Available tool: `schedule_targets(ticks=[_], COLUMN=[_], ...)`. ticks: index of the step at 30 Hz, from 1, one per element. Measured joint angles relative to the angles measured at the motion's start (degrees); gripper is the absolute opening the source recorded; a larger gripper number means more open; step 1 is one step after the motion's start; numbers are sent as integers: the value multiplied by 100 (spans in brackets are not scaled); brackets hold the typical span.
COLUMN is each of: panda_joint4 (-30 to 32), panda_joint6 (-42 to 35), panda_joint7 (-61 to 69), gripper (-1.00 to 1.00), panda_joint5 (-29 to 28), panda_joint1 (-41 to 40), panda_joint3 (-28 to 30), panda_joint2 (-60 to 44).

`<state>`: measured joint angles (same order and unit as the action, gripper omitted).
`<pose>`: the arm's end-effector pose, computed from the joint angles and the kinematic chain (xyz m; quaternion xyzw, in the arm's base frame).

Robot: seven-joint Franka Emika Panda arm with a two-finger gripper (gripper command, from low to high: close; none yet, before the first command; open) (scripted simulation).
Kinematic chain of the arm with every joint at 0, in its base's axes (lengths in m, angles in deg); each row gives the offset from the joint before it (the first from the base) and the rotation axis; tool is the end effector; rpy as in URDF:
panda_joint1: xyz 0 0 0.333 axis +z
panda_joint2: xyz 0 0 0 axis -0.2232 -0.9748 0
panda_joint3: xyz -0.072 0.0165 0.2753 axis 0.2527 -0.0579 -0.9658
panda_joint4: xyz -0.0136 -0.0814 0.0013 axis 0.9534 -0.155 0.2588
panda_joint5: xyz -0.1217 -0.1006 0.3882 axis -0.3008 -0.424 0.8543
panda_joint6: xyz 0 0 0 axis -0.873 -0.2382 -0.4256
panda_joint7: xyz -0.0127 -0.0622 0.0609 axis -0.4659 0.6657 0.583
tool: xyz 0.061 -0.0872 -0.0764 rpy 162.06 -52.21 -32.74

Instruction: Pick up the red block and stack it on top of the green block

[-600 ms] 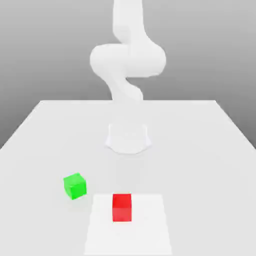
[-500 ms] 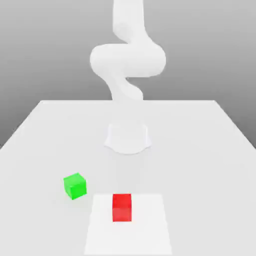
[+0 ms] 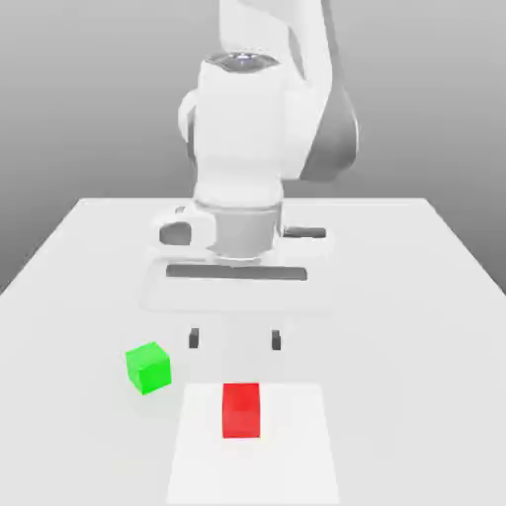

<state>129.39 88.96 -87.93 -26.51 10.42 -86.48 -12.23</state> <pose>0.4085 -0.0167 0.1560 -0.9267 0.3751 -0.0241 0.0037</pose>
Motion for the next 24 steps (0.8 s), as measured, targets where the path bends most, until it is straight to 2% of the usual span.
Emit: schedule_targets(ticks=[7,8,15,21,24], panda_joint4=[2,-20,-23,135,315], panda_joint6=[1169,1310,1327,389,109], panda_joint7=[125,124,106,121,-442], gripper=[0,-100,-100,-100,-100], panda_joint5=[147,141,121,141,-60], panda_joint1=[-3,4,-7,-40,-344], panda_joint3=[-15,-8,-17,-52,110], panda_joint2=[-1436,-1601,-1621,-526,-68])
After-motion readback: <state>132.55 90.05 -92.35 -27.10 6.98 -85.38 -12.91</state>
